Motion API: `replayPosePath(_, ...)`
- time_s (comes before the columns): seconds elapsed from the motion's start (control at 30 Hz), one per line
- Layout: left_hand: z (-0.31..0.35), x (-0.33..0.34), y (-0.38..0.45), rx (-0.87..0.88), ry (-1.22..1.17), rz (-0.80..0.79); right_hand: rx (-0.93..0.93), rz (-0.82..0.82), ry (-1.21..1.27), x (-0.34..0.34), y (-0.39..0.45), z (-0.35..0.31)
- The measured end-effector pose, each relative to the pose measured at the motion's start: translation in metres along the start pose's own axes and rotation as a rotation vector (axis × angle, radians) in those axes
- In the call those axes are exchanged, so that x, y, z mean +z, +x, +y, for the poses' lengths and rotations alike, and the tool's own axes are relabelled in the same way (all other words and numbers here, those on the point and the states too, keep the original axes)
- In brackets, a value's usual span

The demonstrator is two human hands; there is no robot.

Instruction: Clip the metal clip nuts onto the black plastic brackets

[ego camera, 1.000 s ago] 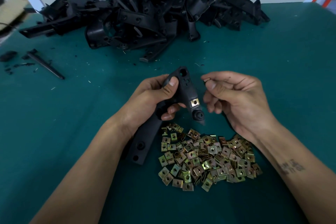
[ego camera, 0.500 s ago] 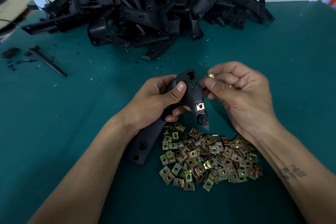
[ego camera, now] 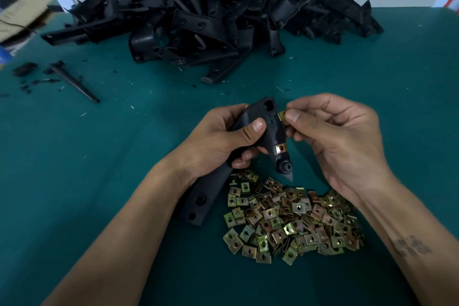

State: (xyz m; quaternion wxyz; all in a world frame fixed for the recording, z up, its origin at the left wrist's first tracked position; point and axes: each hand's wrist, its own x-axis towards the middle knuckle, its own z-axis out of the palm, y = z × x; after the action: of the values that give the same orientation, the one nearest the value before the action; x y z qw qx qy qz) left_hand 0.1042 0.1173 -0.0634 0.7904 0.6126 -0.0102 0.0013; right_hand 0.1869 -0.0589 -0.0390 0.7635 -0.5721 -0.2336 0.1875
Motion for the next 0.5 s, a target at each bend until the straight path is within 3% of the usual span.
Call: replayPosePath(0.5, 0.000, -0.001, 0.001, 0.022, 0.021, -0.009, 0.015, 0.180, 0.050, 0.017, -0.009, 0.006)
